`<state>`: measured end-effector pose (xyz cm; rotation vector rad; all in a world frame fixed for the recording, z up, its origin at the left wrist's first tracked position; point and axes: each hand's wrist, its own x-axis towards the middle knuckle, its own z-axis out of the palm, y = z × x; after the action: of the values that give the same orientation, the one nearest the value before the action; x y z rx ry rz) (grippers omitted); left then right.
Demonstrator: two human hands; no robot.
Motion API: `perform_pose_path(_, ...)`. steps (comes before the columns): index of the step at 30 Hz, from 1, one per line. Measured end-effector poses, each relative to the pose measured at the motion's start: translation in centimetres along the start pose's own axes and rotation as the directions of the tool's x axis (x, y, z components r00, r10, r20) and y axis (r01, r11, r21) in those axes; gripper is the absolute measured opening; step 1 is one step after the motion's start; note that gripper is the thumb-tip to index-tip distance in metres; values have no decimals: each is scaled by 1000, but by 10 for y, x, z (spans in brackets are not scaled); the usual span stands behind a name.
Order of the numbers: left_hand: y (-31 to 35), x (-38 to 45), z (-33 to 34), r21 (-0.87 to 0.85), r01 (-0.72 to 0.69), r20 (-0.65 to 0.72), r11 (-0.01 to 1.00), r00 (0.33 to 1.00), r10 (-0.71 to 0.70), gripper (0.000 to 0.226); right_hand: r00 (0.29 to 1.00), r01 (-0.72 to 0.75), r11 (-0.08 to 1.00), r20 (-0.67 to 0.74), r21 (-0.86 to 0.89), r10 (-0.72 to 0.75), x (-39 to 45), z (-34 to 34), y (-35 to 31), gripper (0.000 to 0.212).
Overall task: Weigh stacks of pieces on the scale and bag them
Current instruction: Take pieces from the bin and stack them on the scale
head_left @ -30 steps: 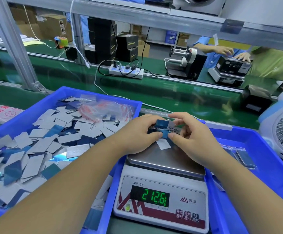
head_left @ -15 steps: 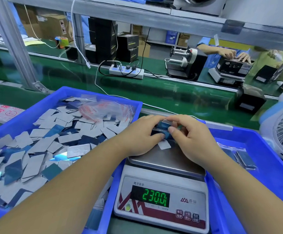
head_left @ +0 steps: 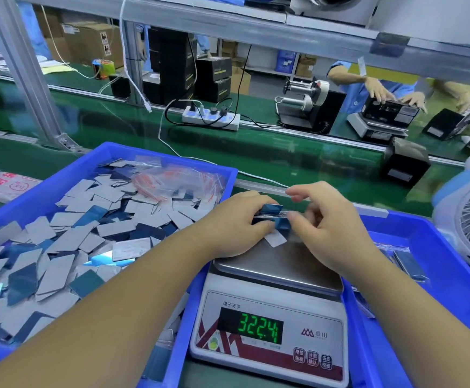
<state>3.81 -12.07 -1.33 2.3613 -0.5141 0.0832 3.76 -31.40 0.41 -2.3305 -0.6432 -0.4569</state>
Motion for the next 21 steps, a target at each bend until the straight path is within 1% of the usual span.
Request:
perform_pose_path(2,1,0,1,15,-7,2,1000,1000,7,32,997,76,997,12,24,-76,-1,5,-6,28)
perform_pose_path(4,1,0,1,15,-25,9,1000,1000,24,29,994,106,994,5,4,-106,0,9,-9,20)
perform_pose_path(6,1,0,0,12,-43,25,999,999,43,18,993,114,993,-27,3,-114,1,9,-9,15)
perform_pose_path(8,0,1,-1,11,-51,39,999,998,51,3,997,61,993,-62,101,-55,0,5,-6,21)
perform_pose_path(10,0,1,-2,14,-58,38,998,998,57,23,997,2,974,-71,227,15,-1,2,-2,29)
perform_pose_path(12,0,1,-3,-4,-60,38,998,997,60,33,998,11,960,-69,280,9,-2,0,-3,32)
perform_pose_path(13,1,1,-4,-13,-59,45,998,997,59,33,997,36,957,-72,289,-15,-2,0,-3,31)
perform_pose_path(16,3,0,-5,-36,-58,68,998,996,61,32,992,109,942,-96,317,-83,-2,-2,-3,18)
perform_pose_path(19,5,-1,-7,-42,-68,82,997,994,72,35,989,131,932,-111,339,-99,-3,-3,-1,13)
perform_pose_path(21,5,-1,-8,-40,-69,94,997,993,73,30,988,128,920,-124,371,-88,-4,-2,1,14)
